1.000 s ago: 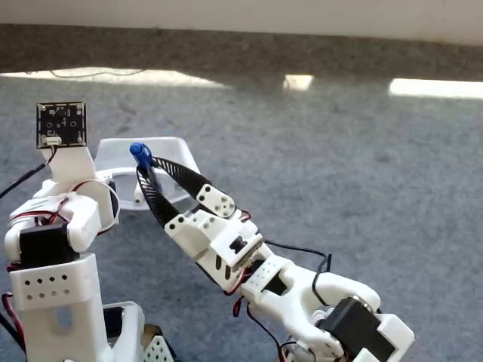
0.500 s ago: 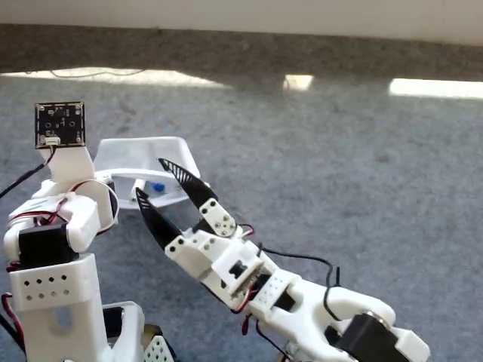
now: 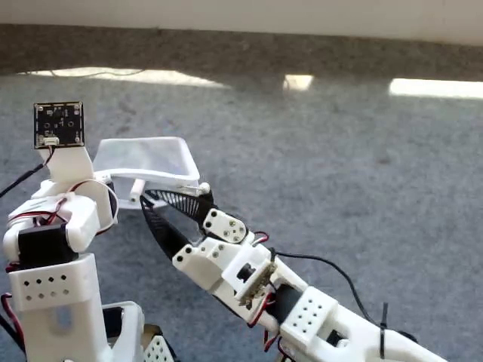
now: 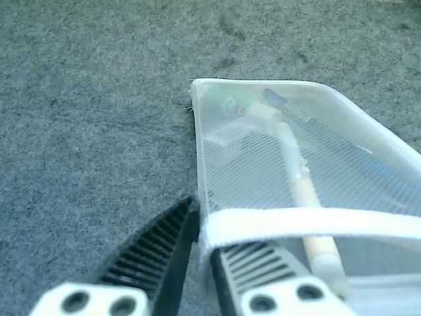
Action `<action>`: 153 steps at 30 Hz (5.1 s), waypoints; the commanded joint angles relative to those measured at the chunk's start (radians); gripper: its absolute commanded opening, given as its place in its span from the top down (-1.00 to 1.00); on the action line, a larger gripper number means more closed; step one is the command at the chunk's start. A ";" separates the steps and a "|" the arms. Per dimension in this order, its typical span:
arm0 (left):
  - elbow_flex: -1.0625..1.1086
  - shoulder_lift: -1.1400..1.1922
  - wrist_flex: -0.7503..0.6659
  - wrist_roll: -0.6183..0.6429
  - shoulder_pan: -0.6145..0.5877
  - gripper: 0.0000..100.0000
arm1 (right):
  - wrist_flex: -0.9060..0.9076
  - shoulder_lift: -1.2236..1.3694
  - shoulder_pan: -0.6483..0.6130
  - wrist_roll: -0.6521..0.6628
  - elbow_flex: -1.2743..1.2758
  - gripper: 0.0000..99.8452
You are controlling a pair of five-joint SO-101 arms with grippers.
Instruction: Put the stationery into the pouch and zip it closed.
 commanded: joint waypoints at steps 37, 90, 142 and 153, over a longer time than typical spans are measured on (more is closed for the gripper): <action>-0.031 -0.018 0.000 0.005 -0.050 0.99 | 1.368 0.473 0.243 -0.230 -0.872 0.99; -0.016 -0.018 -0.005 0.005 -0.056 0.99 | 1.764 0.002 0.274 -0.038 -0.641 0.86; -0.016 -0.018 0.002 0.003 -0.058 0.99 | 0.894 0.013 0.239 -0.150 -0.154 0.47; -0.016 -0.018 0.002 0.003 -0.058 0.99 | 0.894 0.013 0.243 -0.147 -0.160 0.59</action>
